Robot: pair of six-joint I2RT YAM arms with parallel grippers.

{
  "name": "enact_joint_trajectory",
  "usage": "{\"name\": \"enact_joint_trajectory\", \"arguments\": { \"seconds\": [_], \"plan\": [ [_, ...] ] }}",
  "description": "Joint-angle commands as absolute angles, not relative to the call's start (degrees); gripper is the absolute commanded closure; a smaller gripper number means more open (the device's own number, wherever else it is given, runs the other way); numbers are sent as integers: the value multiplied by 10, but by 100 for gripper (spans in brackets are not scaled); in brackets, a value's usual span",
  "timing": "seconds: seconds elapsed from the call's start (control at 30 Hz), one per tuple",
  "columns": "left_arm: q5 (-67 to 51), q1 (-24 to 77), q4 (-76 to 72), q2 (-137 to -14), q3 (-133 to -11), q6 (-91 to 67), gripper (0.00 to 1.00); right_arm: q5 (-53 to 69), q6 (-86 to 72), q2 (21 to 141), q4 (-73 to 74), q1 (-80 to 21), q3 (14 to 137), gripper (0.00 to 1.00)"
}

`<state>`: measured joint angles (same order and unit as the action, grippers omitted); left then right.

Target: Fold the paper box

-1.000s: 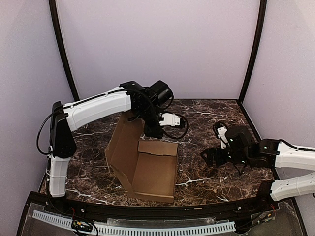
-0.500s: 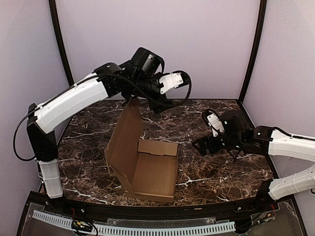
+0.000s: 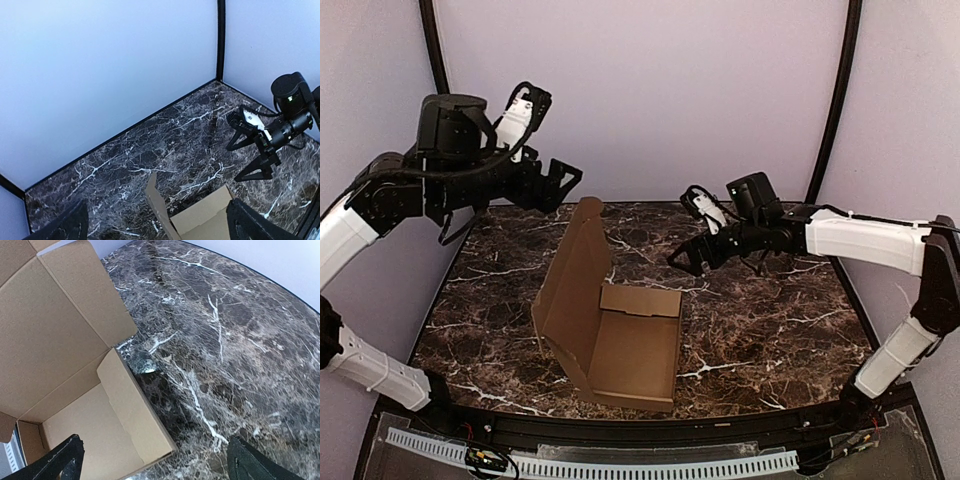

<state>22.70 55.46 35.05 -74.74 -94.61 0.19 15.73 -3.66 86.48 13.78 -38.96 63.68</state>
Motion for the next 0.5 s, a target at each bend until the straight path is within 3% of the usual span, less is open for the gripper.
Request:
{"name": "enact_joint_trajectory", "arguments": {
  "seconds": [0.0, 0.17, 0.47],
  "plan": [
    [256, 557, 372, -662, -835, -143, 6, 265, -3, 947, 172, -378, 719, 2],
    [250, 557, 363, -566, -706, -216, 9, 304, 30, 1037, 212, -378, 802, 2],
    [195, 556, 386, -481, -611, -284, 11, 356, 55, 1170, 273, -377, 930, 7]
  ]
}}
